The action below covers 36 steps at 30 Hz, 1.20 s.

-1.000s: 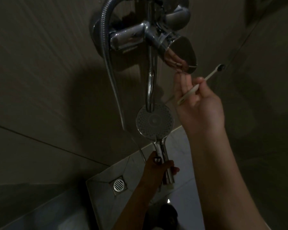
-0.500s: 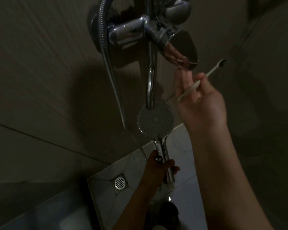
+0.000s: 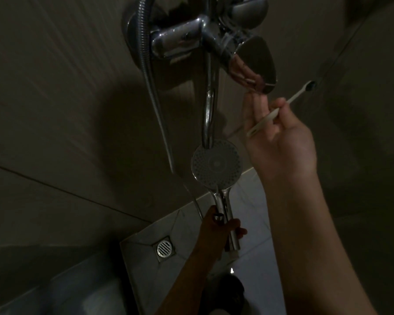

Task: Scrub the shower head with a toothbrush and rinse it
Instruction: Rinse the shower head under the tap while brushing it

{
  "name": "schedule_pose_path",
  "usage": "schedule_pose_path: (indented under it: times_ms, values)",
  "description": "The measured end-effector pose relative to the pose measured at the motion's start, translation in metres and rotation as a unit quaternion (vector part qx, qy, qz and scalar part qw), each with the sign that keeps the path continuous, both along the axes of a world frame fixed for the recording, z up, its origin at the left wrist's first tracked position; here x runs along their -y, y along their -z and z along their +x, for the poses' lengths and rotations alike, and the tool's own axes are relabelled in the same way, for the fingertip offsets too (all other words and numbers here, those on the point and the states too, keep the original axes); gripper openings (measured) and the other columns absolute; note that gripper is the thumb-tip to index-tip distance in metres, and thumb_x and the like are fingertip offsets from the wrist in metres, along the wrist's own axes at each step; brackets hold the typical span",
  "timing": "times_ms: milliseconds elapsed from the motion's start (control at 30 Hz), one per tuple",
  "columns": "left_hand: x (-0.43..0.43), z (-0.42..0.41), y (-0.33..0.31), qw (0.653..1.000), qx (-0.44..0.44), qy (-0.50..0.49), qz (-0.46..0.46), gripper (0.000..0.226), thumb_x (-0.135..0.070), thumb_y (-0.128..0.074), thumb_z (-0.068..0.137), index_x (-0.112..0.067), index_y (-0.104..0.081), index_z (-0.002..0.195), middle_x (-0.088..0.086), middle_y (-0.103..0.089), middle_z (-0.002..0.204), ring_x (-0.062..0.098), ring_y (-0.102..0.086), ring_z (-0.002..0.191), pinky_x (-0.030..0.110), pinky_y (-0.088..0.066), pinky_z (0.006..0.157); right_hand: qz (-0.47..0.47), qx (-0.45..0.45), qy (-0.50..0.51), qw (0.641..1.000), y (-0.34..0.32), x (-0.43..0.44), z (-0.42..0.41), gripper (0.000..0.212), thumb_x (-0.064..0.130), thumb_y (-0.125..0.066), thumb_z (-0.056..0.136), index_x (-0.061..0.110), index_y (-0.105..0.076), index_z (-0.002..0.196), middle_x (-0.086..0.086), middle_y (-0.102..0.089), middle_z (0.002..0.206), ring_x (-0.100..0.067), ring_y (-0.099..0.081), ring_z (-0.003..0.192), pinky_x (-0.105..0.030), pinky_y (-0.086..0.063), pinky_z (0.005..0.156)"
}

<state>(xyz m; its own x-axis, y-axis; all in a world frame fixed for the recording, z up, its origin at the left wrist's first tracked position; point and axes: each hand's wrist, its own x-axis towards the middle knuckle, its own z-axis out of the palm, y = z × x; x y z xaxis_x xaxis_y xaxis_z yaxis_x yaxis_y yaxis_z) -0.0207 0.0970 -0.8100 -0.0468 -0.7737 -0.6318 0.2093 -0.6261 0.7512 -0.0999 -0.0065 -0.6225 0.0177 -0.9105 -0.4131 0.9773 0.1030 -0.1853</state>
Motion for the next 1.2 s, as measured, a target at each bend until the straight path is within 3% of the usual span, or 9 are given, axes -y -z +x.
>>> schedule_pose_path:
  times_ms: [100,233,367,533,800,933,1000,1100,1200]
  values:
    - [0.0,0.001,0.001,1.0,0.011,0.021,0.002,0.028,-0.003,-0.063,0.086,-0.02,-0.052,0.105,-0.002,-0.073,0.078,0.004,-0.07,0.061,0.012,-0.051,0.052,0.003,-0.005,0.0,1.0,0.0,0.0,0.0,0.024,0.016,-0.04,0.1,0.006,-0.053,0.083,-0.022,-0.068,0.097,-0.026,-0.069,0.083,-0.037,-0.056,0.081]
    - [0.001,0.002,0.002,0.998,0.032,0.05,-0.002,0.026,-0.006,-0.062,0.088,-0.025,-0.049,0.1,-0.027,-0.069,0.063,-0.008,-0.066,0.058,0.007,-0.047,0.047,0.004,-0.003,0.001,1.0,0.0,0.0,0.0,0.024,0.017,-0.041,0.1,0.006,-0.054,0.083,-0.02,-0.069,0.103,-0.026,-0.07,0.088,-0.037,-0.055,0.085]
    - [0.0,0.002,-0.001,0.998,0.037,0.051,0.01,0.041,-0.005,-0.062,0.087,-0.008,-0.046,0.125,-0.003,-0.07,0.083,0.0,-0.068,0.059,0.012,-0.051,0.05,0.003,0.004,0.002,1.0,-0.001,0.0,-0.001,0.021,0.016,-0.041,0.099,0.006,-0.054,0.086,-0.023,-0.067,0.112,-0.03,-0.068,0.092,-0.039,-0.052,0.091]
    - [0.001,0.001,0.001,0.998,0.041,0.054,0.014,0.058,-0.007,-0.063,0.087,-0.007,-0.037,0.138,0.0,-0.067,0.096,0.002,-0.07,0.066,0.013,-0.053,0.055,0.004,-0.003,0.006,1.0,-0.003,-0.002,0.0,0.021,0.015,-0.04,0.1,0.005,-0.053,0.086,-0.024,-0.067,0.107,-0.03,-0.067,0.1,-0.041,-0.051,0.095]
    - [0.003,0.002,0.004,0.996,0.052,0.063,0.023,0.062,-0.008,-0.063,0.086,-0.006,-0.034,0.141,-0.017,-0.071,0.069,-0.009,-0.066,0.062,0.006,-0.047,0.047,0.008,-0.005,0.006,1.0,-0.003,-0.005,0.0,0.022,0.016,-0.041,0.1,0.006,-0.054,0.084,-0.021,-0.071,0.095,-0.029,-0.068,0.1,-0.039,-0.053,0.092]
    - [0.003,0.004,0.007,0.997,0.05,0.064,0.018,0.055,-0.009,-0.062,0.087,-0.007,-0.037,0.136,-0.032,-0.067,0.066,-0.012,-0.065,0.062,0.004,-0.045,0.047,0.003,0.0,0.009,1.0,-0.004,-0.006,0.001,0.021,0.016,-0.041,0.099,0.006,-0.054,0.085,-0.022,-0.07,0.096,-0.031,-0.068,0.096,-0.04,-0.053,0.09]
    - [0.004,0.003,0.009,0.997,0.052,0.061,0.019,0.055,-0.007,-0.062,0.087,-0.005,-0.037,0.136,-0.025,-0.071,0.071,-0.012,-0.064,0.06,0.003,-0.044,0.046,0.003,-0.001,0.011,1.0,-0.004,-0.006,0.001,0.021,0.016,-0.041,0.099,0.006,-0.053,0.086,-0.023,-0.071,0.096,-0.03,-0.068,0.094,-0.04,-0.053,0.09]
    - [0.003,0.003,0.012,0.997,0.051,0.045,0.022,0.062,-0.005,-0.063,0.086,-0.006,-0.034,0.14,-0.005,-0.066,0.1,-0.009,-0.066,0.062,0.005,-0.046,0.048,0.004,-0.011,0.013,1.0,-0.005,-0.006,0.001,0.021,0.016,-0.04,0.1,0.006,-0.053,0.086,-0.023,-0.071,0.097,-0.03,-0.068,0.095,-0.04,-0.053,0.091]
    - [0.004,0.003,0.014,0.998,0.05,0.044,0.022,0.061,-0.005,-0.064,0.086,-0.006,-0.036,0.139,-0.011,-0.066,0.088,-0.007,-0.067,0.062,0.006,-0.047,0.048,-0.001,-0.009,0.011,1.0,-0.005,-0.006,0.001,0.021,0.016,-0.039,0.1,0.006,-0.053,0.087,-0.022,-0.07,0.097,-0.029,-0.067,0.092,-0.039,-0.053,0.089]
